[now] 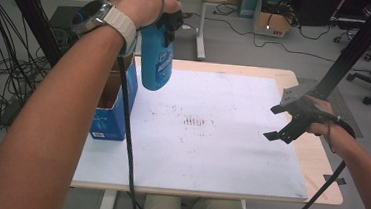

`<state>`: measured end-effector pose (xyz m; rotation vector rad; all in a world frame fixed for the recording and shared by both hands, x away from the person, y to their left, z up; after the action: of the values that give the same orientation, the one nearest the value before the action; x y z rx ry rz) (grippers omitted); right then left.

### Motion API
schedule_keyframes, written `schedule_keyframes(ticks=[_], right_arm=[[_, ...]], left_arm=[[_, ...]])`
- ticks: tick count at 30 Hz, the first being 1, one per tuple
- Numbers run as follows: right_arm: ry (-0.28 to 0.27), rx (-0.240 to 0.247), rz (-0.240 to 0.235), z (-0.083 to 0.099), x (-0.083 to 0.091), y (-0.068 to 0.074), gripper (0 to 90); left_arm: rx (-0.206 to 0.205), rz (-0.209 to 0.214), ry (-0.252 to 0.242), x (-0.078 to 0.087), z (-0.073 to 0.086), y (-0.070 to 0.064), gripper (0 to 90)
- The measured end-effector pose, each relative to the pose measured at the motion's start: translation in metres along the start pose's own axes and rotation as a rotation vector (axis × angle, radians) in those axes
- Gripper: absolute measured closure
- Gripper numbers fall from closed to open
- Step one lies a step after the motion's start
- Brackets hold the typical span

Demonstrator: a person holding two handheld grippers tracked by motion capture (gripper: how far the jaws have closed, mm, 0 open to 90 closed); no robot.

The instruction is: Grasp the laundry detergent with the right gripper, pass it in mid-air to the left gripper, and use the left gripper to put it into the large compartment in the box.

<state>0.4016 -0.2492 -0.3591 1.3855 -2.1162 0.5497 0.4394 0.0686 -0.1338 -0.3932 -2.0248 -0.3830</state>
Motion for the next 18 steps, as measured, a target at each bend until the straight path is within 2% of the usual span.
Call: schedule_keyframes(ticks=[1, 2, 3, 4, 5, 6, 9, 14, 15, 17, 18], right_arm=[[-0.005, 0.0, 0.001, -0.001, 0.0, 0.0, 4.0], [0.002, 0.0, -0.001, -0.001, 0.0, 0.0, 4.0], [0.003, 0.0, 0.0, -0.001, 0.0, 0.0, 4.0], [-0.001, -0.002, 0.002, -0.001, -0.001, -0.001, 4.0], [-0.001, -0.002, 0.002, -0.001, -0.001, -0.001, 4.0], [0.003, 0.0, -0.001, -0.001, -0.002, -0.001, 4.0], [0.004, 0.006, -0.005, -0.002, -0.003, -0.002, 4.0], [0.0, 0.0, -0.002, -0.002, -0.007, -0.003, 4.0], [0.0, 0.0, -0.002, -0.002, -0.007, -0.003, 4.0], [0.0, 0.0, -0.003, -0.003, -0.008, -0.003, 4.1], [0.003, 0.001, -0.002, -0.003, -0.008, -0.003, 4.1]], left_arm=[[0.02, -0.011, 0.004, 0.002, 0.001, 0.006, 37.5], [0.02, -0.011, 0.004, 0.002, 0.001, 0.006, 37.5], [0.037, -0.017, -0.001, 0.002, 0.001, 0.009, 37.5], [0.045, -0.023, 0.014, 0.006, 0.003, 0.017, 37.5], [0.045, -0.023, 0.014, 0.006, 0.003, 0.017, 37.5], [0.063, -0.034, 0.017, 0.008, 0.005, 0.024, 37.5], [0.077, -0.042, 0.016, 0.01, 0.006, 0.03, 37.5], [0.144, -0.071, 0.015, 0.014, 0.011, 0.049, 37.5], [0.144, -0.071, 0.015, 0.014, 0.011, 0.049, 37.5], [0.178, -0.093, 0.014, 0.015, 0.013, 0.058, 37.5], [0.178, -0.093, 0.014, 0.015, 0.013, 0.058, 37.5]])
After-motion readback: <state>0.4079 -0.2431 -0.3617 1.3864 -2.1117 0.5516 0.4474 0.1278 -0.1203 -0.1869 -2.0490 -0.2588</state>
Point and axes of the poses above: each handheld gripper's, and its own axes: x roughly backward along the jaws, z roughly out of its underside, y roughly to its left, the point moved 10 cm from there along -x, roughly forward along the jaws, and after that the axes turned 15 degrees about -y, right-handed, at the moved point
